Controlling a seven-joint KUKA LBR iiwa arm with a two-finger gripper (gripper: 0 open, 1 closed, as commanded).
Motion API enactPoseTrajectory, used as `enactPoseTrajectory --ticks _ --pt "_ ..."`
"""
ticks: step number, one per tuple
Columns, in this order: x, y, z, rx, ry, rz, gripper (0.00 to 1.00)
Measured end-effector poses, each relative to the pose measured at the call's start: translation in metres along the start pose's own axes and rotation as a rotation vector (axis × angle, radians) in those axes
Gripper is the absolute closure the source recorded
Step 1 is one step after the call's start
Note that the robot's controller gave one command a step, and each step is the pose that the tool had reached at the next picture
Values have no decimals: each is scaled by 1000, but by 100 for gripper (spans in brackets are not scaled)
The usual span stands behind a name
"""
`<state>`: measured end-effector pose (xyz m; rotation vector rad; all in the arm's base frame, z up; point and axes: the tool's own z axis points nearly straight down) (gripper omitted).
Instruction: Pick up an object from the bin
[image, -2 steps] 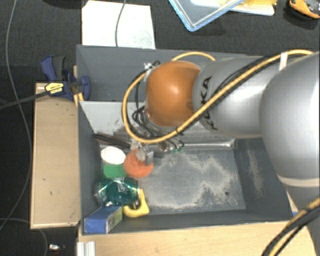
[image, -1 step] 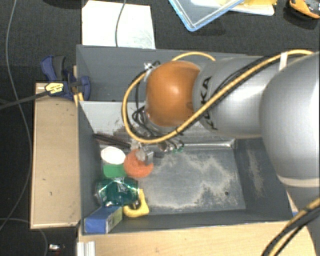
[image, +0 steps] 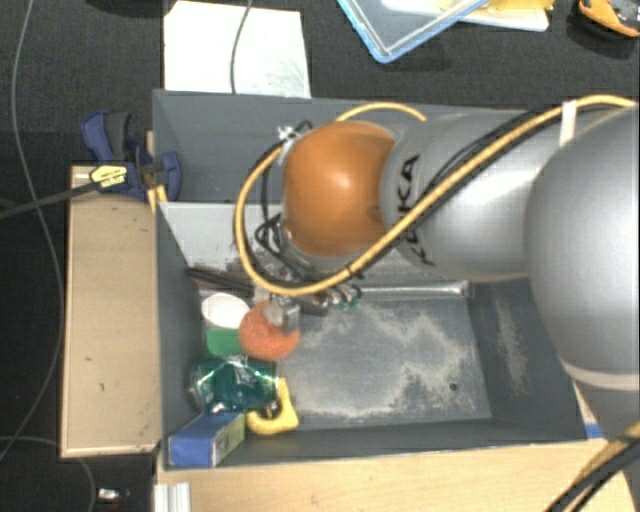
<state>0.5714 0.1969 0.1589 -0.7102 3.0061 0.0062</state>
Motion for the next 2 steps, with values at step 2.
enactPoseTrajectory --ticks 2 --pt "-10 36 26 3 -14 -15 100"
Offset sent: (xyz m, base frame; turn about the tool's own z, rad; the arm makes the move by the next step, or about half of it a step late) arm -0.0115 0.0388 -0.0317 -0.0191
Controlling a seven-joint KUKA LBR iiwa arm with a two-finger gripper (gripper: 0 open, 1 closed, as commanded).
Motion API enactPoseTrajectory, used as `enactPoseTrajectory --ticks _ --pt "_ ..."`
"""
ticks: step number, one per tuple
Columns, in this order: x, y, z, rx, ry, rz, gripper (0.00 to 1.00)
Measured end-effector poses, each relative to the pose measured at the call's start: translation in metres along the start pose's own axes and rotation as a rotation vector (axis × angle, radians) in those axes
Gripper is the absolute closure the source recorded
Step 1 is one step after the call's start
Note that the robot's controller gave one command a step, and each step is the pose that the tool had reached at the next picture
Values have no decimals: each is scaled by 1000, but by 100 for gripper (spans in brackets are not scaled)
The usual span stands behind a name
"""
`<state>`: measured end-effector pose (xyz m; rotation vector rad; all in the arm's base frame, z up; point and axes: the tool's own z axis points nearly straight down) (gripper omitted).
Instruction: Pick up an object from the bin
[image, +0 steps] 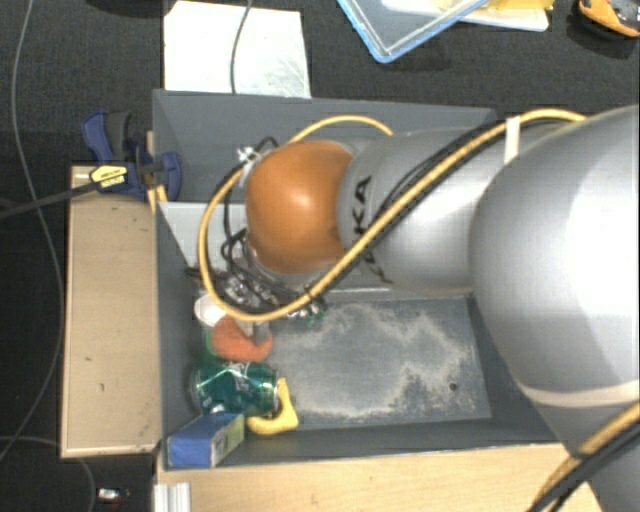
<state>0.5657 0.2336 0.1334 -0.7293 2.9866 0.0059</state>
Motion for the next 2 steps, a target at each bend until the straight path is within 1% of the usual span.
enactPoseTrajectory --ticks 1,2 --pt "-8 19 5 -1 -7 96 100" --pt "50 50 -11 2 -18 -78 0"
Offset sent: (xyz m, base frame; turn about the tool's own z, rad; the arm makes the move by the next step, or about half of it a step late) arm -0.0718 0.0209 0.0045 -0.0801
